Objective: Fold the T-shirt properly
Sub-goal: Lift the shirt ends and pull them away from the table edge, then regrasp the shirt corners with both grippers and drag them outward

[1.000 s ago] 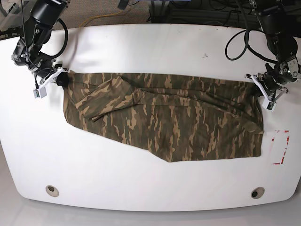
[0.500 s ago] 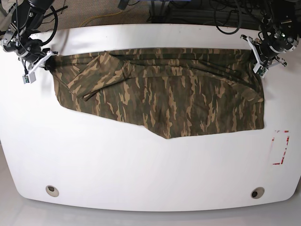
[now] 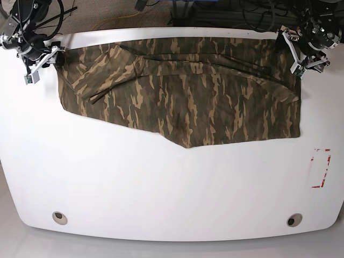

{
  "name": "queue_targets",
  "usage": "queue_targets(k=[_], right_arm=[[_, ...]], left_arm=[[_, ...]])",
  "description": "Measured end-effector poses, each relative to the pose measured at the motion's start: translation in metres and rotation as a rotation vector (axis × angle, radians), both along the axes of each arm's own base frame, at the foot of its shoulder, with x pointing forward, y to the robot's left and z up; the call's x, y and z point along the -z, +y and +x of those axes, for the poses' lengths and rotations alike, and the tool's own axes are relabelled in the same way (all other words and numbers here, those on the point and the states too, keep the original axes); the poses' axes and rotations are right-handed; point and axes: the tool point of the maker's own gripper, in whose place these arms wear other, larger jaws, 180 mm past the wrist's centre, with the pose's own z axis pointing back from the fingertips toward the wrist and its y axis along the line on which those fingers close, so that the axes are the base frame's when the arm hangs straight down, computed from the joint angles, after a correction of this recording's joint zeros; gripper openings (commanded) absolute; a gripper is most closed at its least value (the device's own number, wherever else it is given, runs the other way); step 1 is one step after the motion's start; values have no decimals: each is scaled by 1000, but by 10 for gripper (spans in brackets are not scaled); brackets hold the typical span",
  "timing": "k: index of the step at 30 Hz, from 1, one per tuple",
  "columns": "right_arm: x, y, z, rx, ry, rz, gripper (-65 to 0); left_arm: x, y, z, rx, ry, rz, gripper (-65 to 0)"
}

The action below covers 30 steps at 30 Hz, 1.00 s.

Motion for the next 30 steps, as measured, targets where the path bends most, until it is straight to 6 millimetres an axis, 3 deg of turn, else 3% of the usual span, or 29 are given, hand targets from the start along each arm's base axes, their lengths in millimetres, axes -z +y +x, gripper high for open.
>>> queue_targets(k=[3, 8, 11, 15, 21, 25, 30], right_arm=[[-27, 2, 12, -18, -74, -57, -255], [-45, 21, 30, -66, -120, -44, -255], [-49, 28, 48, -93, -139, -37, -252], [-46, 47, 68, -137, -160, 16, -250], [-26, 63, 85, -158, -121, 91, -250], [-13, 59, 86, -130, -93, 127, -255], [3, 60, 82, -101, -54, 172, -277]], left_arm=[[-11, -3, 4, 19, -23, 21, -114], [-50, 11, 30, 0, -160, 68, -114], [-54, 13, 46, -3, -178, 94, -114], [-67, -5, 77, 30, -272, 41, -114], [-56, -5, 100, 20, -256, 14, -113], [-39, 1, 115, 20, -207, 59, -114], [-15, -17, 115, 87, -143, 69, -118]])
